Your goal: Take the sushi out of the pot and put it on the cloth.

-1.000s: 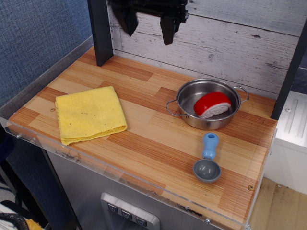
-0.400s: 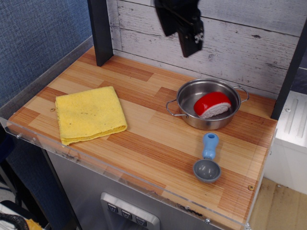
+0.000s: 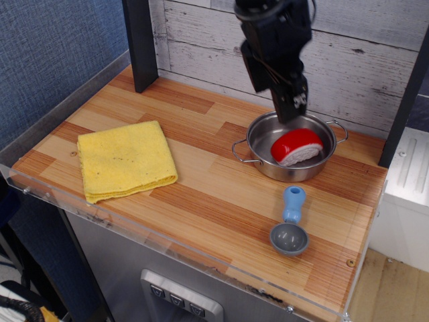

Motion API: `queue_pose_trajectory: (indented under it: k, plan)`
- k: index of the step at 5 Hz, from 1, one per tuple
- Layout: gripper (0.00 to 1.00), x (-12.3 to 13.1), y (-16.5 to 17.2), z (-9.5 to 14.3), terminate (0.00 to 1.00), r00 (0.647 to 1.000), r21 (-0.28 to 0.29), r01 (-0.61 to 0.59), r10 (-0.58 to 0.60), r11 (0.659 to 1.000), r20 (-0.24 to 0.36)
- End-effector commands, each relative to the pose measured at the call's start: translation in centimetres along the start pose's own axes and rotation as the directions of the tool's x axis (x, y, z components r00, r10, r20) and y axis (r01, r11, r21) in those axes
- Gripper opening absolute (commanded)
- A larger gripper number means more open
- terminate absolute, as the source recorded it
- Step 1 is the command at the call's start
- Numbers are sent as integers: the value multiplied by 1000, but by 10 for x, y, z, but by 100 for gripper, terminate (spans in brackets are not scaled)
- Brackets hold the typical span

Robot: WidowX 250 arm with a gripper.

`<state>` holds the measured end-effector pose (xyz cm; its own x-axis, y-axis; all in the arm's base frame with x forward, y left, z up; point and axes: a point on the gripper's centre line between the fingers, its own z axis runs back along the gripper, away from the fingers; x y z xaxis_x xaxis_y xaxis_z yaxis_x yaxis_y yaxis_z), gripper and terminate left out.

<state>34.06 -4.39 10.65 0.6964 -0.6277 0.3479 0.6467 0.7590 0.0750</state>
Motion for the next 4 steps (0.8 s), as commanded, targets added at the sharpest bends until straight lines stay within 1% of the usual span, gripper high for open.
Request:
queue_pose_trajectory:
  k: [1, 3, 4]
  plan:
    - [100, 9, -13, -15, 0, 1000, 38, 7, -7, 999, -10]
    - [100, 22, -4, -32, 0, 1000, 69, -7, 9, 998, -28]
    - [100, 28, -3, -43, 0, 999, 63, -15, 17, 998, -28]
